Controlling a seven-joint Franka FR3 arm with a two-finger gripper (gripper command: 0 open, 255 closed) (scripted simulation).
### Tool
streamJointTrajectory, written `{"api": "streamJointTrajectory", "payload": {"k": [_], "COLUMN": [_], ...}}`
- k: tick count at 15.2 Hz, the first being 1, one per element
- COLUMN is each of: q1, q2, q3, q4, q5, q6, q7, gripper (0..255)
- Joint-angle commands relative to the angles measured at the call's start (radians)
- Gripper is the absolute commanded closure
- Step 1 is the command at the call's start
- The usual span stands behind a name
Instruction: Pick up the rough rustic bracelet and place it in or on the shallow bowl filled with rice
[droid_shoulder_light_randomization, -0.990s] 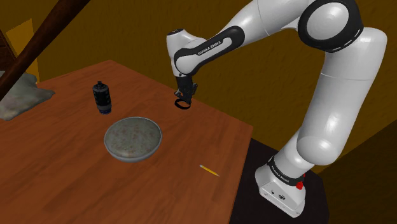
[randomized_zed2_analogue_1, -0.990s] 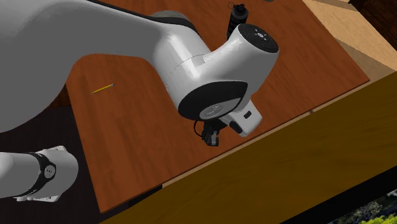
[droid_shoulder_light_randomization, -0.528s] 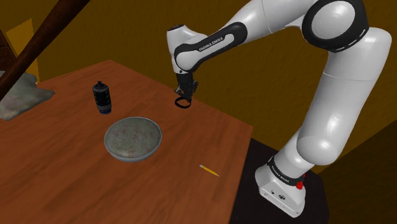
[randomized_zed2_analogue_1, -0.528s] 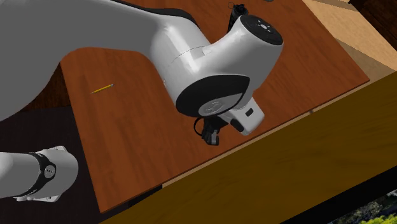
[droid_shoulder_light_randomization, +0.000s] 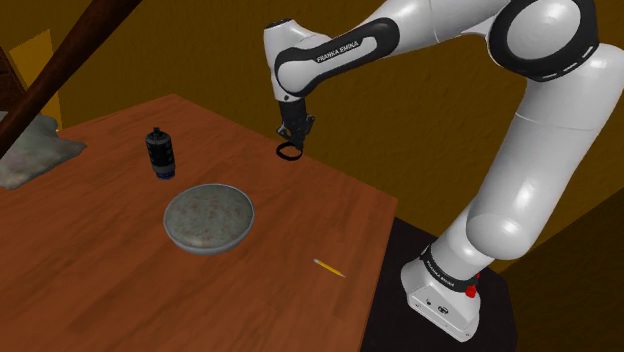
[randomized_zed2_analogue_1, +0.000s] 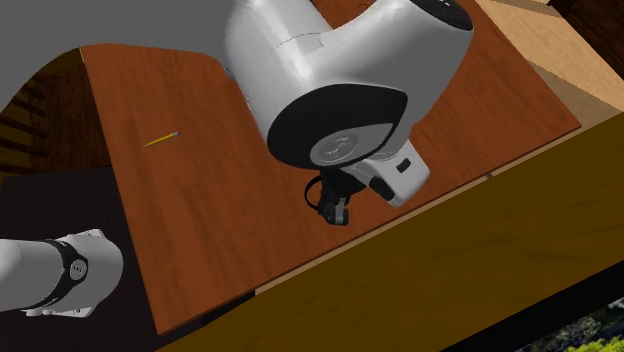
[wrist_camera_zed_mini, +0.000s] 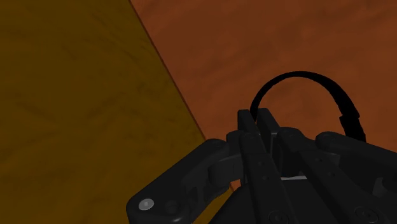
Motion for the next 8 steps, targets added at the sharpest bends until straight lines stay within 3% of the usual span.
{"api": "streamJointTrajectory", "payload": {"k": [1, 8], "q1": [0.0, -0.001], "q2": [-0.014, -0.055], "q3": [0.001, 0.005], "q4": [0.008, 0.051], "q5": [0.005, 0.019], "q6": [-0.022, -0.103], "q7": [-0.006, -0.027], "gripper": [255, 255]}}
